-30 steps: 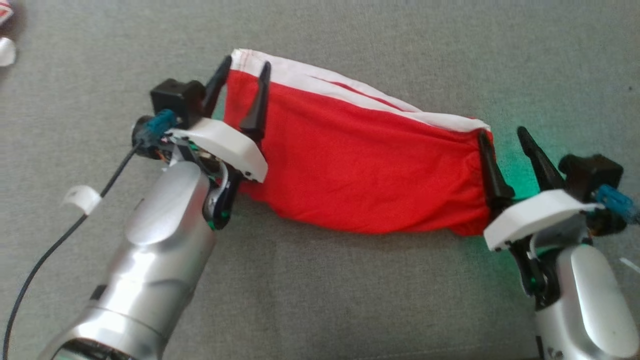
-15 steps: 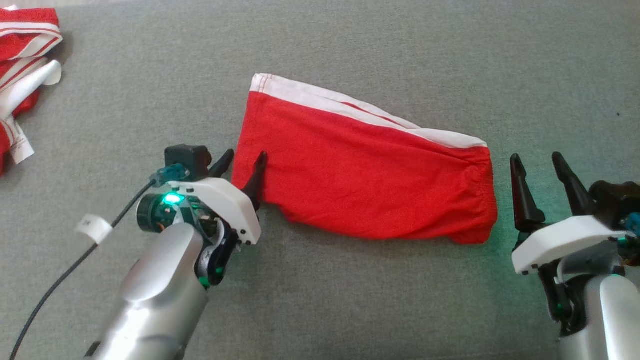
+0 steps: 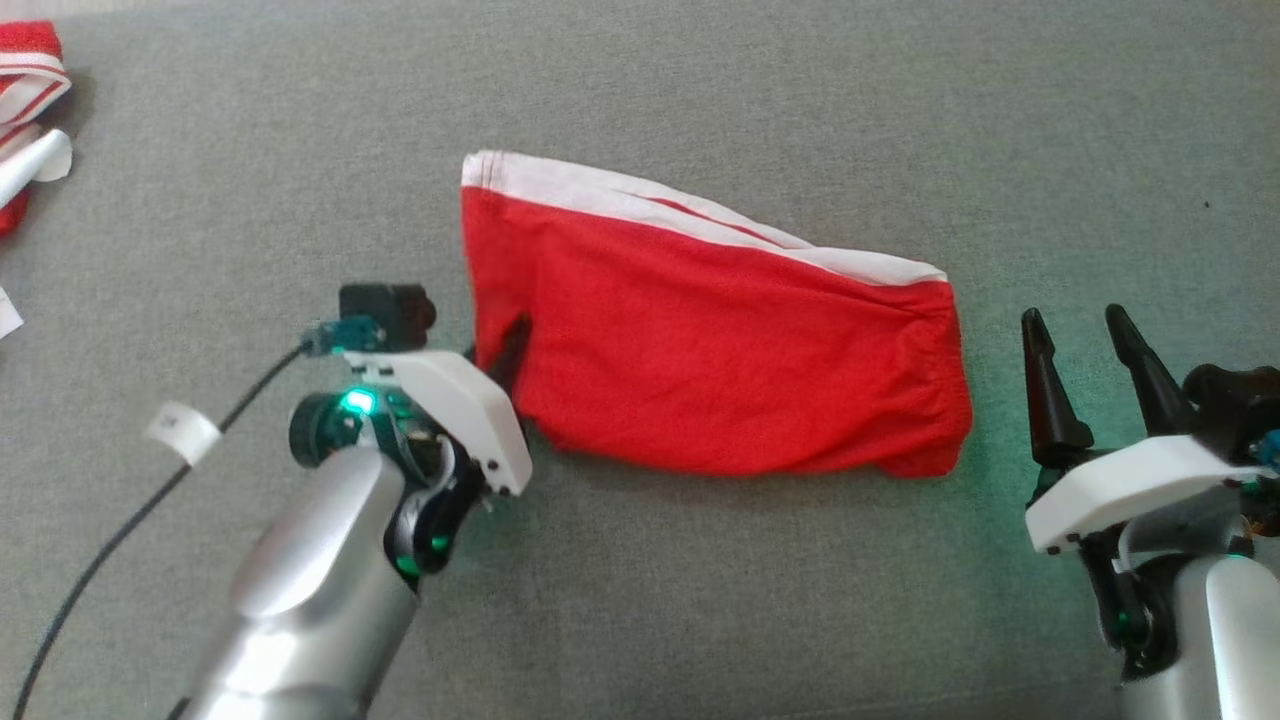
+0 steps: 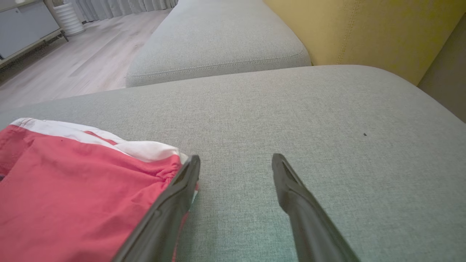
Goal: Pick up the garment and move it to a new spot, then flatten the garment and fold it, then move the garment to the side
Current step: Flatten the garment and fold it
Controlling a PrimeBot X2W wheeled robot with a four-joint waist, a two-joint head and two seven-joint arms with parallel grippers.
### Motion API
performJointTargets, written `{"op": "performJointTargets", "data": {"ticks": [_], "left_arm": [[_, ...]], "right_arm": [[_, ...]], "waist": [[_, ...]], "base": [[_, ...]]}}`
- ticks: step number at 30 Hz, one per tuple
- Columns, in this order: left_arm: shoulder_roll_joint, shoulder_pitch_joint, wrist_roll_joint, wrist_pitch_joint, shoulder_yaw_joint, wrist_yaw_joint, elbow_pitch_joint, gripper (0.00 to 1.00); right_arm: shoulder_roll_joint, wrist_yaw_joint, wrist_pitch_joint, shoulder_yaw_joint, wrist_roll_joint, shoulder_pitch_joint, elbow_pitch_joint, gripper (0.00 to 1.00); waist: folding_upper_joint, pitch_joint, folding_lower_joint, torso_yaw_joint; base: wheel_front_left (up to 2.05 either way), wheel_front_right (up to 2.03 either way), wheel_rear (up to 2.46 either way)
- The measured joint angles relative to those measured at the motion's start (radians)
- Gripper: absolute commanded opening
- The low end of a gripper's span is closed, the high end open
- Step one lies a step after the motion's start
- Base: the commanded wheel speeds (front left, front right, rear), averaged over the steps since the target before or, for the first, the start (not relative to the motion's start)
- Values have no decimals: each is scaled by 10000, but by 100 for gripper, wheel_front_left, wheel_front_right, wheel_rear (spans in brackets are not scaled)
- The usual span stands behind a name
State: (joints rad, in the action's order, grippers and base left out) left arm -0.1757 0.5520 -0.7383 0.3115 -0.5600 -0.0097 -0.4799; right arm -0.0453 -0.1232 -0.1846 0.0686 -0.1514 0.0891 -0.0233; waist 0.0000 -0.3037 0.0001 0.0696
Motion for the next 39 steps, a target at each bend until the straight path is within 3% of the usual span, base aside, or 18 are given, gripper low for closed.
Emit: {"op": "performJointTargets", "data": {"ticks": [6,17,23,24,25,26,32,39], "left_arm": [[-27,-627,0,-460,17,113,493,0],[-27,-3379,-495,-1461,215,963,2307,0],[-10,-4173,-646,-1689,378,1250,2568,0],[-2,-4172,-646,-1726,380,1256,2568,3],[4,-4167,-642,-1793,387,1260,2573,40],[13,-4166,-619,-1941,393,1294,2579,100],[-75,-4088,44,-2980,470,1356,2734,100],[-433,-3943,832,-3852,648,1781,3515,100]], "right_arm": [[2,0,10,201,-58,3,46,100],[6,0,-198,888,134,-562,50,100],[10,0,-316,899,138,-642,-6,100],[10,0,-345,890,136,-643,-8,100],[10,0,-405,882,138,-643,-8,100],[10,0,-405,880,136,-644,-8,100],[10,0,-518,665,211,-645,-8,100],[10,0,-821,222,481,-644,-15,100]], "waist": [[0,292,0,-106],[0,1233,-2,-731],[0,1415,-2,-830],[0,1424,-2,-818],[0,1432,-2,-807],[0,1439,-2,-800],[0,1588,-1,-811],[0,1888,-1,-985]], "base": [[0,0,0],[0,0,0],[0,0,0],[0,0,0],[0,0,0],[0,0,0],[0,0,0],[0,0,0]]}}
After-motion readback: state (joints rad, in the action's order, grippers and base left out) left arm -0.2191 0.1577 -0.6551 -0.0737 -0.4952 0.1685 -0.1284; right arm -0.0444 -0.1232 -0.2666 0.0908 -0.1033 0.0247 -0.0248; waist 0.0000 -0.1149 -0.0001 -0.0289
